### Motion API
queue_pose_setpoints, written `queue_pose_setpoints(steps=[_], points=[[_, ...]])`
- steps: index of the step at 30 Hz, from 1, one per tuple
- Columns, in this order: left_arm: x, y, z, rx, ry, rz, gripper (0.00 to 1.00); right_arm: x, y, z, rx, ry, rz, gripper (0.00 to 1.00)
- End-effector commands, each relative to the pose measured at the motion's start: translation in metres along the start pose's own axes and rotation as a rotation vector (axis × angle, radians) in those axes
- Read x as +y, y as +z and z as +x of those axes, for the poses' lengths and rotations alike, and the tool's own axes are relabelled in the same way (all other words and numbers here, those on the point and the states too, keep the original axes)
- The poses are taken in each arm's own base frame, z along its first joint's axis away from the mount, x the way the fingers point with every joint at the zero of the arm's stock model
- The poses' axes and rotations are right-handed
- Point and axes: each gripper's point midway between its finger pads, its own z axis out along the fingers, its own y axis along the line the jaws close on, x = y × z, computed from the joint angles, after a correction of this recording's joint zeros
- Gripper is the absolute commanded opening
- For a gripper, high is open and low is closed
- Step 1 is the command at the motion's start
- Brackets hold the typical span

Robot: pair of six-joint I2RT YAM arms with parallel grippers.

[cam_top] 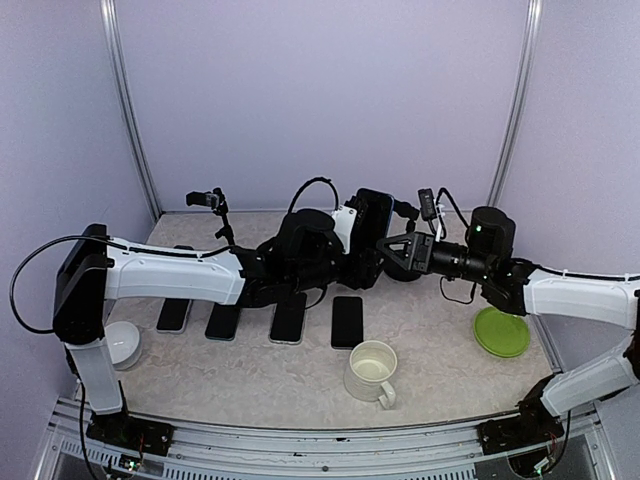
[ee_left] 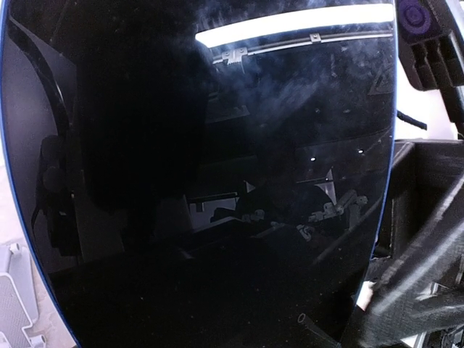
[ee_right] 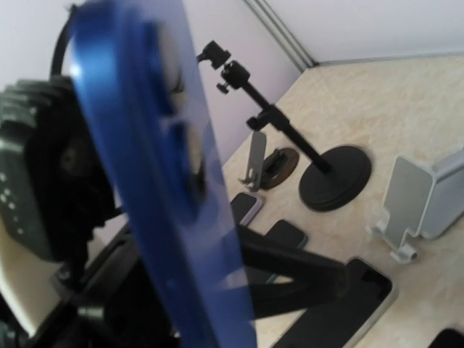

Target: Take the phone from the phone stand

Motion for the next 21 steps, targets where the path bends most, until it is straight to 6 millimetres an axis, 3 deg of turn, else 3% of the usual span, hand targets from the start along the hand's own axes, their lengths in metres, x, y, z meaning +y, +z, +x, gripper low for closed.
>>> queue_pose_setpoints(steps=[1,8,14,17,21], points=[[-0.010,-0.002,-0.036,-0.115,0.003,0.000,0.39,0.000,0.006,-0.001,-0.022,0.009,-0.007,0.26],[-0.012,-0.001,-0.032,-0.111,0.022,-0.013,0.40,-0.006,0.009,0.002,-0.021,0.047,0.011,0.00],[-0.012,-0.003,-0.028,-0.097,0.042,-0.009,0.52,-0.008,0.007,-0.003,-0.028,0.034,0.033,0.00],[-0.014,-0.004,-0.027,-0.081,0.053,0.004,0.67,-0.008,0.007,-0.006,-0.025,0.019,0.043,0.00],[-0.016,-0.007,-0.024,-0.071,0.057,0.017,0.97,-0.009,0.005,-0.014,-0.022,0.008,0.060,0.00]])
